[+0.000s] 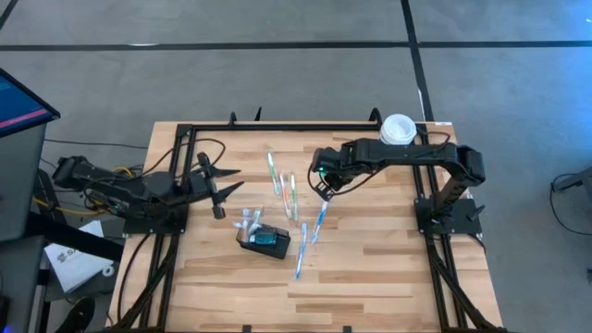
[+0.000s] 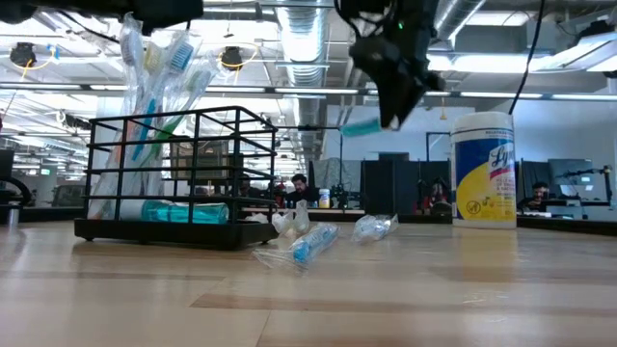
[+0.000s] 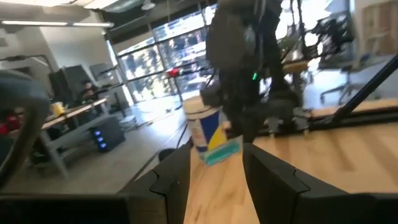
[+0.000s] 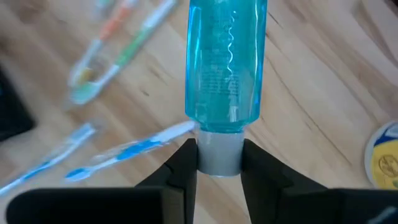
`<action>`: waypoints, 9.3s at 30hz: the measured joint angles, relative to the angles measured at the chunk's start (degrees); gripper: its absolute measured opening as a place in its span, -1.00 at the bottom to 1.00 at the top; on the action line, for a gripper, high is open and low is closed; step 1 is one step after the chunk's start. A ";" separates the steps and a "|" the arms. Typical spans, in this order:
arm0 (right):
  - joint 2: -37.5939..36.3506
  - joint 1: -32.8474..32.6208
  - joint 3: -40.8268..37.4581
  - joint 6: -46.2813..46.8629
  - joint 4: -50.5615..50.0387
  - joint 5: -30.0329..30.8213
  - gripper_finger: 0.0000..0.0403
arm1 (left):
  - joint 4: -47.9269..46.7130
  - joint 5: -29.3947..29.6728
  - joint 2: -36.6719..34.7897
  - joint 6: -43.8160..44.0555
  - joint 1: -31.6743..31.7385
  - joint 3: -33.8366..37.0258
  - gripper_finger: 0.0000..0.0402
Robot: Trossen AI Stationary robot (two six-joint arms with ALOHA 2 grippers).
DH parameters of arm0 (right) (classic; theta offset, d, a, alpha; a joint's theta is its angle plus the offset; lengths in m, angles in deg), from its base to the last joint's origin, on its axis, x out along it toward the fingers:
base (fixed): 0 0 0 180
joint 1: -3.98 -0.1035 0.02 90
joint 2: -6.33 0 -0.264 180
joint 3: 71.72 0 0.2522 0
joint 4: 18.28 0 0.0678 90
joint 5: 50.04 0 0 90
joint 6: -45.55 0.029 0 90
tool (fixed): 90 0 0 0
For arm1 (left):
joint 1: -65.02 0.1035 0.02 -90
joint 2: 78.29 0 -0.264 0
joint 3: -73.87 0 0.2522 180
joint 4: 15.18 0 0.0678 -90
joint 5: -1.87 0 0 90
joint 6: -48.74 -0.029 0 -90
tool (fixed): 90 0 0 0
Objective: Pick & Place toothbrushing station
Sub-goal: Put the blue mouthwash into the wire organizer
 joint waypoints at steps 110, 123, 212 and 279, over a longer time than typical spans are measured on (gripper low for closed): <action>-0.09 -15.35 22.02 -3.70 -1.10 -9.22 -0.58 | 14.14 29.88 52.08 -61.48 -9.60 -33.09 -0.41; -0.09 -15.33 22.00 -3.67 -1.20 -9.20 -0.58 | 13.63 29.90 52.08 -61.49 -9.62 -33.06 -0.58; -4.11 -35.26 21.78 -38.04 10.92 31.46 -0.41 | 13.26 27.08 45.61 -33.78 -12.81 -32.87 -0.61; 1.49 -32.22 21.80 -57.66 19.98 30.40 -0.37 | 12.36 18.19 45.70 -25.21 -12.83 -32.87 -0.62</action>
